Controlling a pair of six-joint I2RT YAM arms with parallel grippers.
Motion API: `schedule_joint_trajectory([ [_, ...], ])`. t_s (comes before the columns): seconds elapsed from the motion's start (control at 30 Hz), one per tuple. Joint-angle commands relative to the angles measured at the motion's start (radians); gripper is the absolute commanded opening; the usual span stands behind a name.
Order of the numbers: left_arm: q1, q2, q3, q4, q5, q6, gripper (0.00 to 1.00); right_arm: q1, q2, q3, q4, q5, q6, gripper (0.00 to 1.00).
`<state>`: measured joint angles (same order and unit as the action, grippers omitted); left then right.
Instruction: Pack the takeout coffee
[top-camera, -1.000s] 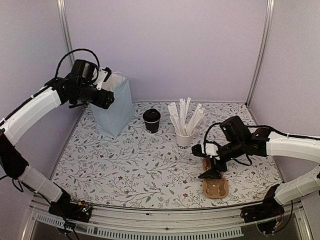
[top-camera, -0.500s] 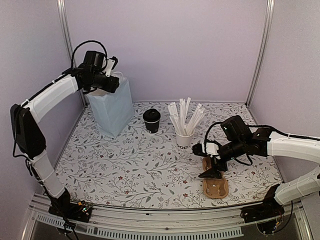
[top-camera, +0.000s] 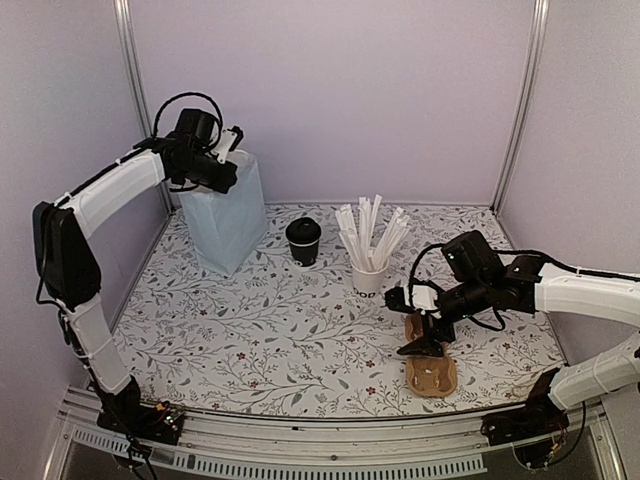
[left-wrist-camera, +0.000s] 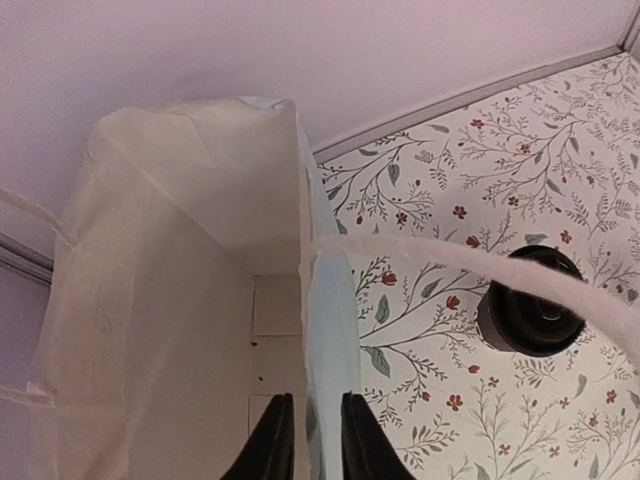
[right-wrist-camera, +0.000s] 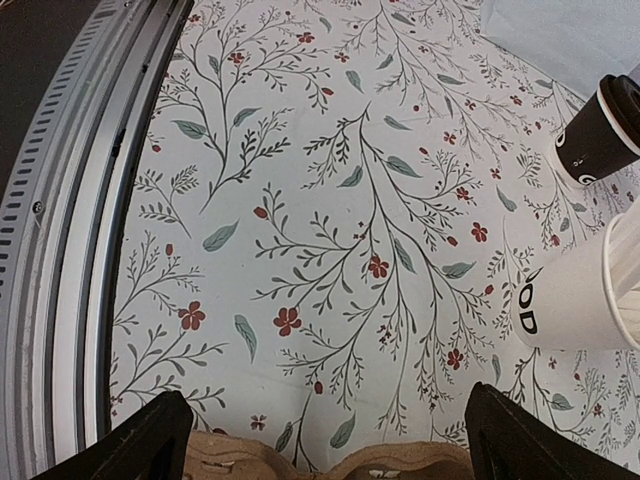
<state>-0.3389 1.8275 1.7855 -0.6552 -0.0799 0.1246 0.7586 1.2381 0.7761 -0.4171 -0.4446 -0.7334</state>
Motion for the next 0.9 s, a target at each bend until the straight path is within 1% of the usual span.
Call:
schedule_joint_trajectory([
  [0.0,0.01,-0.086,-0.036,-0.016,0.04,-0.001,0.1,-0.005,-0.002,-0.009,0.018,0.012,-0.006,0.99],
  [0.07,0.01,-0.126,-0.068,-0.015,0.049,0.002,0.01,-0.005,0.0,-0.008,0.017,0.014,-0.007,0.99],
  [0.1,0.011,-0.145,-0.083,-0.016,0.057,0.001,0.0,-0.005,0.002,-0.008,0.017,0.015,-0.007,0.99],
  [0.17,0.009,-0.192,-0.118,-0.024,0.072,-0.002,0.0,-0.005,0.005,-0.006,0.016,0.018,-0.008,0.99],
  [0.23,0.006,-0.258,-0.155,-0.032,0.124,-0.006,0.0,-0.005,0.009,-0.006,0.017,0.017,-0.008,0.99],
  [0.43,-0.035,-0.475,-0.352,-0.042,0.252,-0.018,0.0,-0.005,0.009,-0.008,0.017,0.027,-0.008,0.99],
  [0.53,-0.103,-0.57,-0.432,-0.056,0.251,-0.021,0.0,-0.005,0.006,-0.008,0.018,0.029,-0.008,0.99],
  [0.67,-0.216,-0.658,-0.465,-0.12,0.202,-0.033,0.0,-0.005,0.007,-0.005,0.02,0.022,-0.005,0.99],
  [0.87,-0.383,-0.728,-0.506,-0.144,0.208,-0.055,0.0,-0.015,0.01,-0.003,0.02,0.03,-0.003,0.99],
])
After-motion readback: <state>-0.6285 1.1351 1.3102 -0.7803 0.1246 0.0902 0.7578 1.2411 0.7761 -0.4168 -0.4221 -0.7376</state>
